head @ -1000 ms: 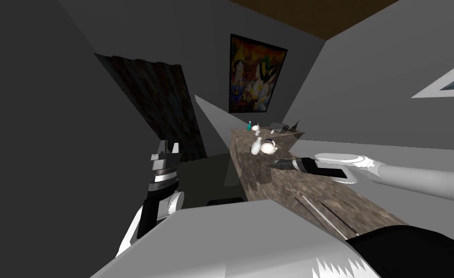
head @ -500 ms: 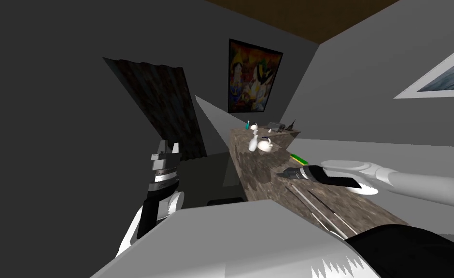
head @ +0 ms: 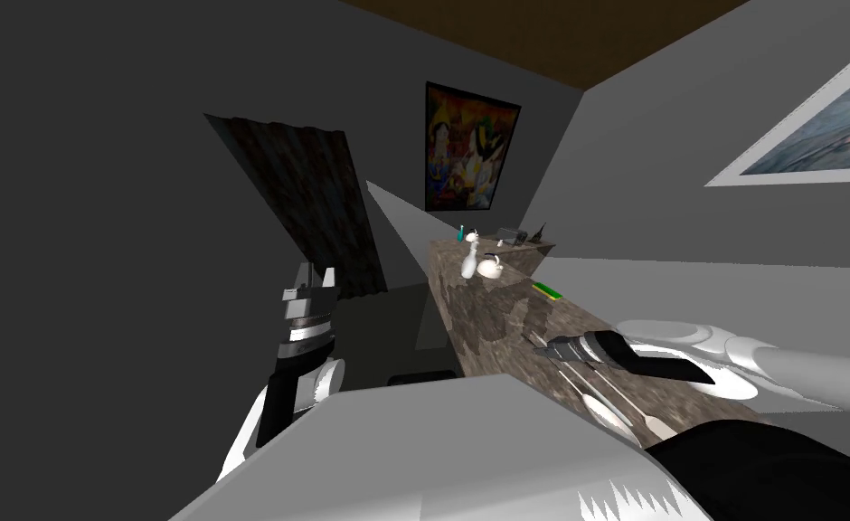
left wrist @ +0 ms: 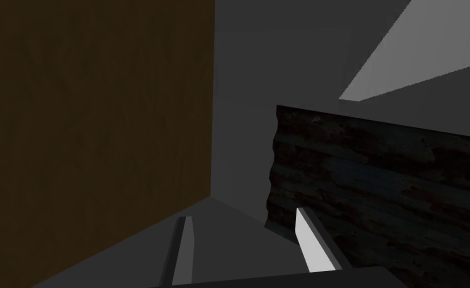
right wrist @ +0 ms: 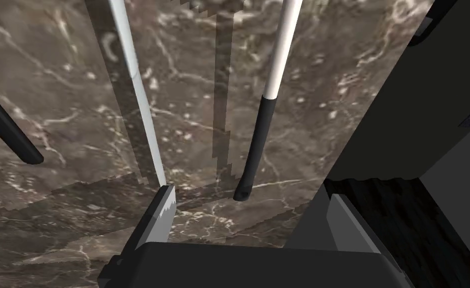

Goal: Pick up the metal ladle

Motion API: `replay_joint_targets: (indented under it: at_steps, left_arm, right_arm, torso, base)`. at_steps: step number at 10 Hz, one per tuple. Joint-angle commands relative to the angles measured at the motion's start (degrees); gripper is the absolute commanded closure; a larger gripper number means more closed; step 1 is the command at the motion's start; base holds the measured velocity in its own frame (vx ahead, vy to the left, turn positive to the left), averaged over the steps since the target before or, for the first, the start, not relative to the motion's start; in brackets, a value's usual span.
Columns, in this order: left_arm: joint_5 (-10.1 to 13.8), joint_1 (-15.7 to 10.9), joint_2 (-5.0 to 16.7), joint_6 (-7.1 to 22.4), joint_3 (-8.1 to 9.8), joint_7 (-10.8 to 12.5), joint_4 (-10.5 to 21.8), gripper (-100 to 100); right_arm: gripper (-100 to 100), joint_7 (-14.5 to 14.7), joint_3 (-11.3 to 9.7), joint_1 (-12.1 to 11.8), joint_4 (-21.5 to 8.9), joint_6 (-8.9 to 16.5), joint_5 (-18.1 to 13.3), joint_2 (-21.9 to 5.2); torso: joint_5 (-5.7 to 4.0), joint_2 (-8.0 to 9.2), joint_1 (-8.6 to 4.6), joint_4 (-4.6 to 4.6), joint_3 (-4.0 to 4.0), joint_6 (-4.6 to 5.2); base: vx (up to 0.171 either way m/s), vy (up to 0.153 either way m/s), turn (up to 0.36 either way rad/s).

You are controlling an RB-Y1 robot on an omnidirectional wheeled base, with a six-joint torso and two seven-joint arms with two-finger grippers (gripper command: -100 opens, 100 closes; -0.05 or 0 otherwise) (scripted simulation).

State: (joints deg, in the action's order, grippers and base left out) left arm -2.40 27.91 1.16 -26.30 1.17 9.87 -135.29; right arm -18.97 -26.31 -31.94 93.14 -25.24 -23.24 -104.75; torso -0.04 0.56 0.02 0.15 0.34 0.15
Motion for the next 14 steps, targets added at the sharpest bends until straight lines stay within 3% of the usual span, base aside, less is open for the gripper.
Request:
replay_joint_targets:
  at_steps: [1, 2, 3, 4, 5, 6, 7, 8, 9, 10, 13, 14]
  left_arm:
    - [0.0, 0.0, 0.0, 0.0, 0.00, 0.0, 0.0, 0]
    - [0.0, 0.0, 0.0, 0.0, 0.00, 0.0, 0.0, 0]
    - [0.0, 0.0, 0.0, 0.0, 0.00, 0.0, 0.0, 0]
    - [0.0, 0.0, 0.0, 0.0, 0.00, 0.0, 0.0, 0]
    - [0.0, 0.0, 0.0, 0.0, 0.00, 0.0, 0.0, 0]
    - [0.0, 0.0, 0.0, 0.0, 0.00, 0.0, 0.0, 0]
    - [0.0, 0.0, 0.0, 0.0, 0.00, 0.0, 0.0, 0]
    - [0.0, 0.0, 0.0, 0.0, 0.00, 0.0, 0.0, 0]
    - [0.0, 0.0, 0.0, 0.0, 0.00, 0.0, 0.0, 0]
    - [0.0, 0.0, 0.0, 0.0, 0.00, 0.0, 0.0, 0]
    - [0.0, 0.0, 0.0, 0.0, 0.00, 0.0, 0.0, 0]
    - [0.0, 0.0, 0.0, 0.0, 0.00, 0.0, 0.0, 0]
  right_arm:
    - [-100, 2.9, 0.1, -2.9, 0.2, -0.1, 2.9, -1.7]
    - [-100, 3.2, 0.1, -3.0, 0.2, -0.1, 4.5, -1.7]
    - [-100, 2.9, -1.7, -4.5, -0.1, 0.0, 4.2, -0.6]
    - [-100, 3.8, -0.7, -4.5, 0.6, 0.4, 5.1, -1.4]
    - [0, 3.9, -0.9, -4.7, 0.6, 0.5, 5.2, -1.3]
    - [-100, 3.3, -3.7, -1.8, -0.4, -0.2, 3.7, -0.5]
    - [-100, 3.3, -3.7, -1.1, -0.4, -0.2, 3.7, -0.5]
    - [-100, 2.7, -6.2, 1.1, -1.3, -0.8, 2.2, 0.3]
    - [-100, 2.7, -6.5, 2.5, -1.3, -0.8, 2.2, 0.3]
    - [-100, 2.1, -8.8, 4.3, -2.3, -1.5, 0.8, 1.1]
    - [-100, 1.5, -12.2, 9.7, -3.2, -2.2, -0.7, 1.9]
    - [-100, 0.8, -14.5, 11.6, -4.2, -2.9, -2.2, 2.7]
  torso:
    - [0.00, 0.00, 0.00, 0.00, 0.00, 0.00]
    - [0.04, -0.14, 0.04, -0.02, -0.07, -0.03]
    - [0.04, -0.33, 0.07, -0.07, -0.19, -0.05]
    - [0.02, -0.35, 0.04, -0.08, -0.21, -0.02]
    - [0.04, -0.41, 0.05, -0.09, -0.24, -0.06]
    - [0.04, -0.47, 0.07, -0.11, -0.27, -0.06]
    - [0.04, -0.52, 0.09, -0.12, -0.30, -0.03]
    - [0.05, -0.56, 0.13, -0.13, -0.33, -0.07]
    - [0.05, -0.60, 0.13, -0.14, -0.34, -0.04]
    - [0.06, -0.61, 0.14, -0.14, -0.36, -0.07]
    - [0.05, -0.62, 0.12, -0.14, -0.36, -0.05]
    - [0.06, -0.61, 0.13, -0.14, -0.36, -0.07]
  base:
    - [-0.070, -0.006, -0.016]
    - [-0.018, -0.003, 0.001]
    - [-0.023, -0.011, -0.011]
    - [-0.016, -0.006, -0.010]
    - [0.000, 0.000, 0.000]
    - [0.016, 0.007, -0.104]
    - [0.021, 0.015, -0.054]
    - [0.031, 0.015, -0.088]
    - [0.030, 0.015, -0.050]
    - [0.031, 0.013, -0.102]
    - [0.027, 0.014, -0.056]
    - [0.029, 0.015, -0.080]
